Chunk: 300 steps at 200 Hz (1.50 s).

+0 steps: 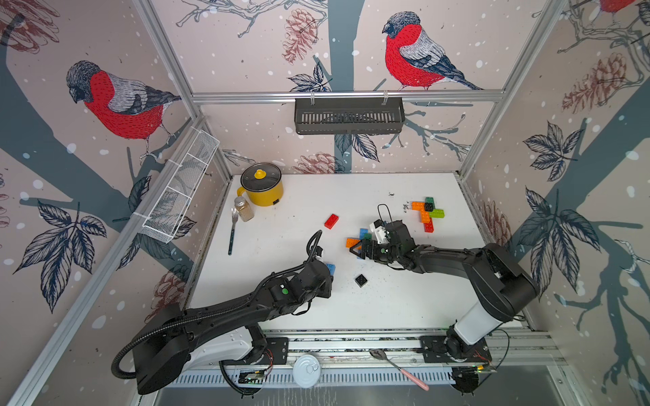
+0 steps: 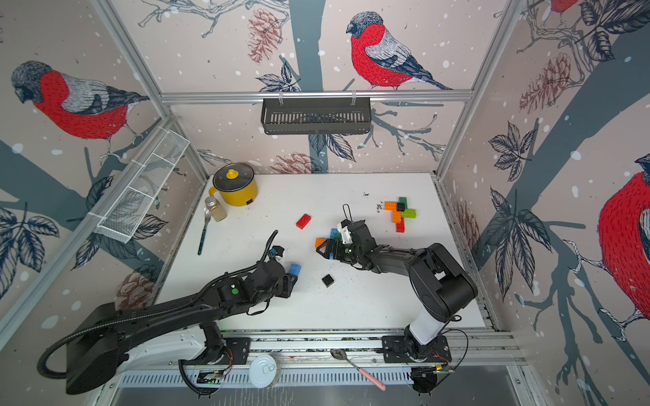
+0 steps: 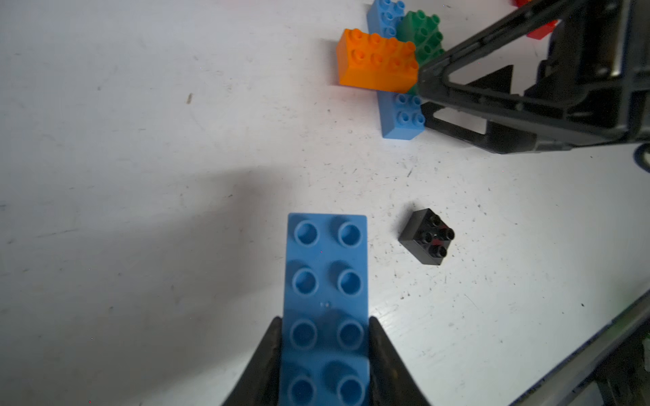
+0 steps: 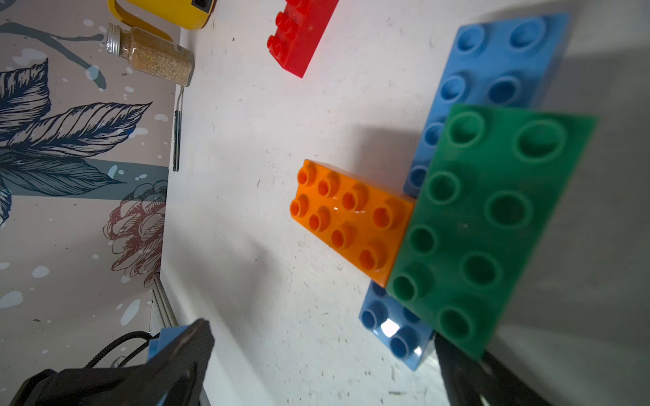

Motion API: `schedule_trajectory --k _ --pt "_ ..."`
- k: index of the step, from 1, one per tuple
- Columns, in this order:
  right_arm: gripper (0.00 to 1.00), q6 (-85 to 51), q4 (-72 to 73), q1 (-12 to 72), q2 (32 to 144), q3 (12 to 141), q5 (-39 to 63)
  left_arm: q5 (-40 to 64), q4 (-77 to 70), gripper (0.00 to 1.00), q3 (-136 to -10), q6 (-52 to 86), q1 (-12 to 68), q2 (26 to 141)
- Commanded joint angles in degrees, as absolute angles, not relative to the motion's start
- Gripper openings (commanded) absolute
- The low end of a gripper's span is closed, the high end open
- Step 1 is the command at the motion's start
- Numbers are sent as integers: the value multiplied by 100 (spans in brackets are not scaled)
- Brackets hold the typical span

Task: Assemble a small pinwheel with lego
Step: Pick up the lego brick from the center of the board, then assemble the lego brick with the lego brick.

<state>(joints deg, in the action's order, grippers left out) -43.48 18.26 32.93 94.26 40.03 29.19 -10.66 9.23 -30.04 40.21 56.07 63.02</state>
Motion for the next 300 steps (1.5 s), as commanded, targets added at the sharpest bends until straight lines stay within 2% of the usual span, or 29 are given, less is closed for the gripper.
schedule_trajectory --k 1,76,138,194,300 --pt "99 -4160 1951 3269 9347 4153 3148 -830 471 24 -3216 3417 5612 6523" --pt "99 -3423 658 2390 8576 3853 2803 -1263 327 21 -4545 3122 5589 8517" --pt "99 -3165 417 2283 8568 3972 2735 -1433 428 19 -5439 3353 5533 9644" --pt "99 -3227 601 2364 8790 4038 2914 -1411 580 18 -5868 3373 5361 10109" --pt "99 -3270 635 2540 9312 4359 2779 -1283 650 17 -5949 3317 5331 10270"
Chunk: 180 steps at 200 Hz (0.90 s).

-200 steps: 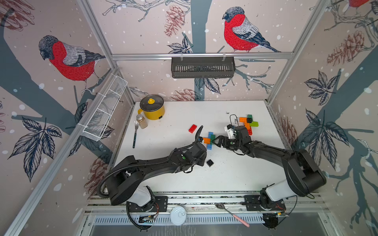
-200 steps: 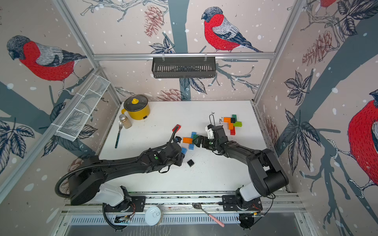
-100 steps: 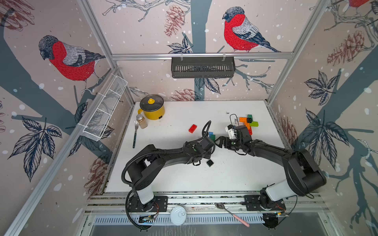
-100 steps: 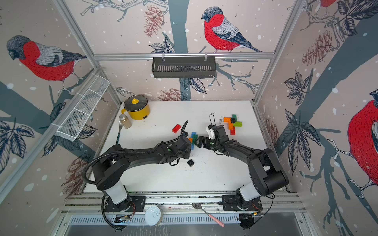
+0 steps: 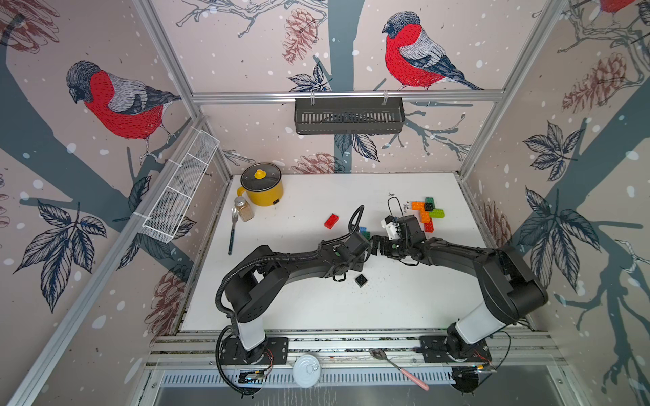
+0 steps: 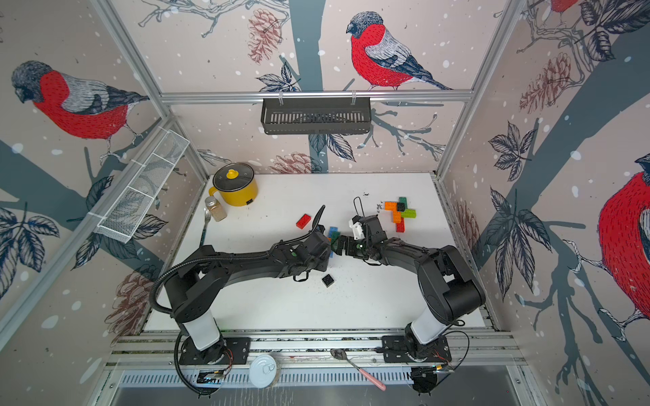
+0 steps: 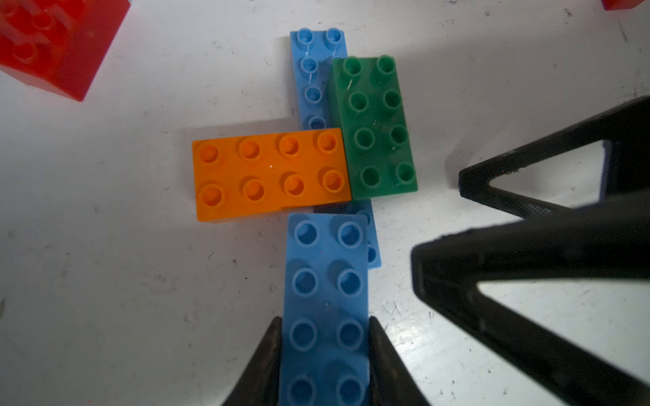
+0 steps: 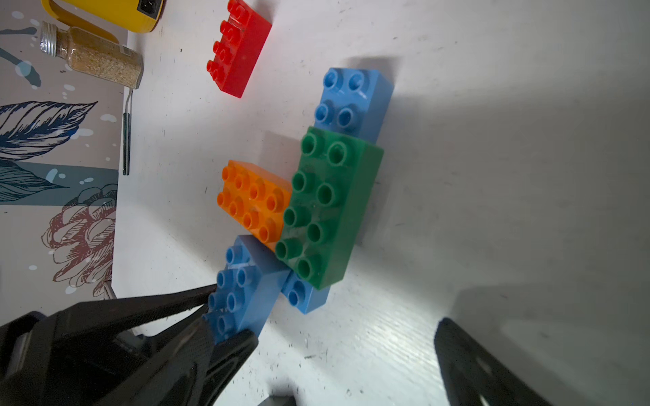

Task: Assemble a small pinwheel with lego
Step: Assemble the lego brick with the lego brick.

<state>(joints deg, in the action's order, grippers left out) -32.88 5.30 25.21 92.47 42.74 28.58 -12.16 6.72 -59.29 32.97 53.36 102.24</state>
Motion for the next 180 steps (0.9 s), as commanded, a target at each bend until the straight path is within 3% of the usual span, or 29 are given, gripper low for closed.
schedule_trajectory --k 1,180 --pt "99 -3279 634 2545 9314 4364 2778 -1283 650 17 -5949 3324 5328 10277" --pt "99 -3184 278 2738 9764 4597 2020 -1448 941 16 -6170 3576 5326 10477"
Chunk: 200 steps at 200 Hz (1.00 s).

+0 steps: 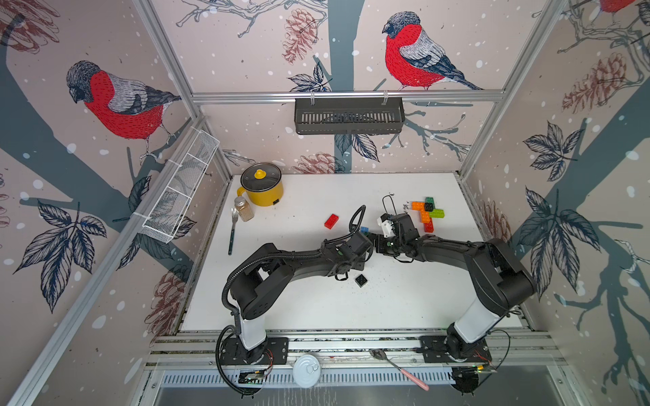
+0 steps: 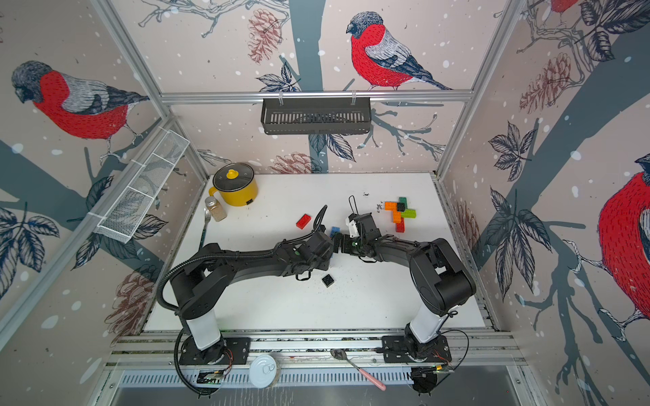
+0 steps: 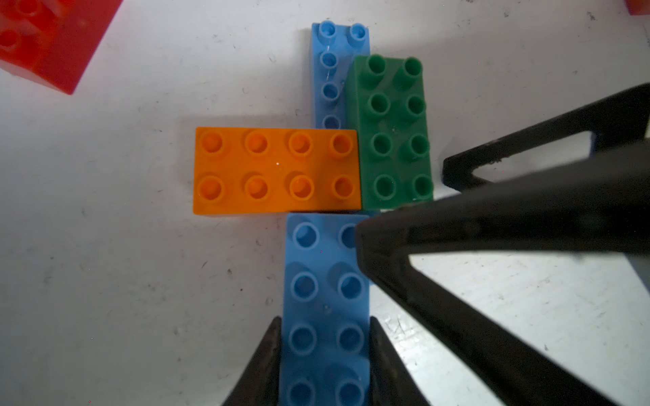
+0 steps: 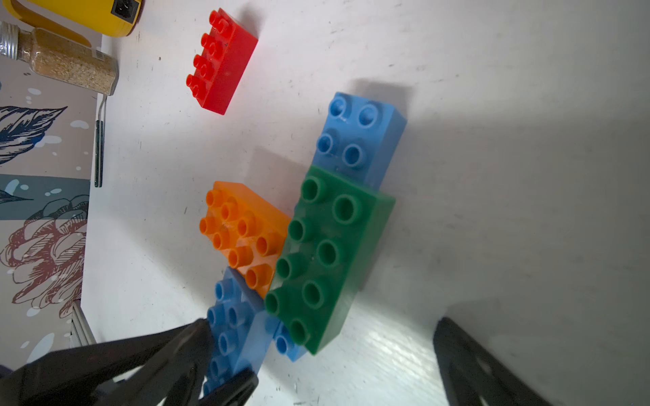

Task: Assemble a small pinwheel with lego
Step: Assemble the lego brick with the lego brick.

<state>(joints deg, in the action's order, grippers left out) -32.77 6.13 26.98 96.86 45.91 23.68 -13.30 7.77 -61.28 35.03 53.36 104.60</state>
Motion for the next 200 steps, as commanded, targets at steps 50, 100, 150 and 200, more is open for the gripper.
schedule_trajectory --k 50,100,150,200 --pt "96 -3141 177 2811 9804 4492 1677 -1459 1002 16 -6254 3516 5326 10502" --pt "90 -3086 62 2841 9817 4417 1379 -1459 993 16 -6255 3485 5317 10538" --pt "91 -3091 59 2822 9630 4369 1519 -1350 967 16 -6276 3371 5309 10576" --pt "97 -3236 360 2672 9478 4400 2355 -1291 984 16 -6276 3296 5309 10542"
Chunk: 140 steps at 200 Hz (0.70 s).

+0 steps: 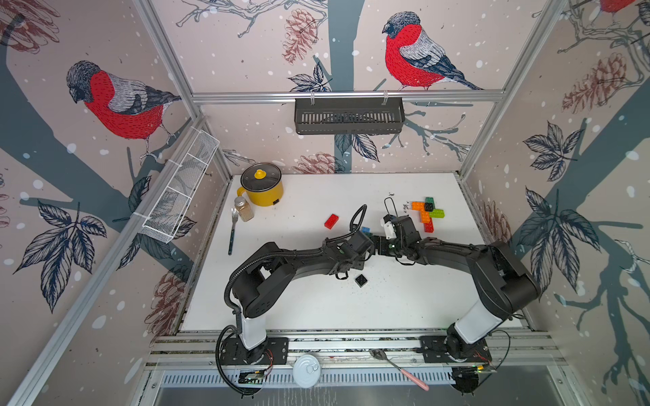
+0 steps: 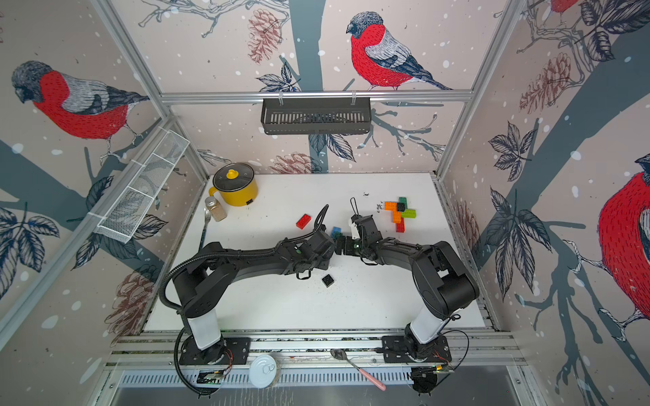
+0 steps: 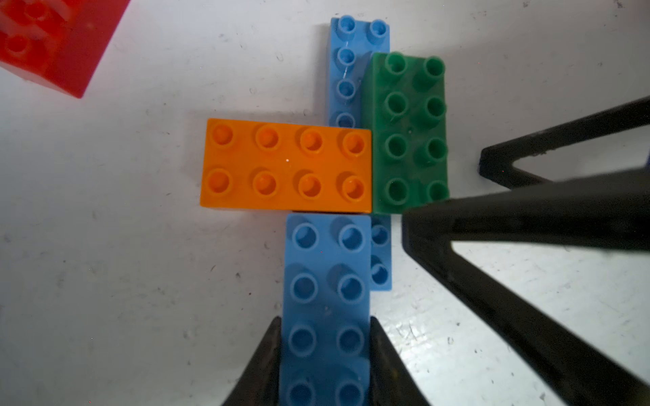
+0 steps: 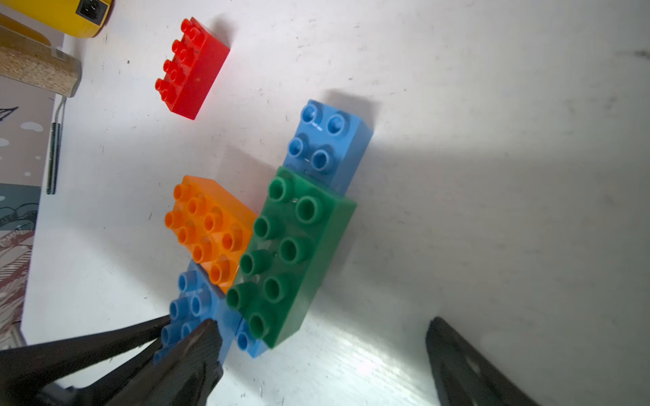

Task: Assemble a small pinwheel with lego
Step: Assemble the lego brick with the lego brick.

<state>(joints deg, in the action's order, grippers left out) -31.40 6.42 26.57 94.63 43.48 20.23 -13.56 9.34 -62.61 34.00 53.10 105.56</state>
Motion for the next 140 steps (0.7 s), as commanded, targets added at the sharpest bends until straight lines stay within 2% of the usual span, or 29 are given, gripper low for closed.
schedule_trajectory --k 1,15,94,140 --pt "97 -3235 360 2667 9481 4402 2355 -1287 984 16 -6276 3291 5309 10540" --pt "100 -3222 382 2678 9576 4475 2430 -1274 967 16 -6267 3281 5309 10538" --pt "100 -3052 187 2850 9993 4658 1935 -1252 1002 15 -6320 3272 5309 10595" --pt "94 -3016 101 2864 9669 4351 1595 -1305 1079 15 -6426 3251 5310 10622"
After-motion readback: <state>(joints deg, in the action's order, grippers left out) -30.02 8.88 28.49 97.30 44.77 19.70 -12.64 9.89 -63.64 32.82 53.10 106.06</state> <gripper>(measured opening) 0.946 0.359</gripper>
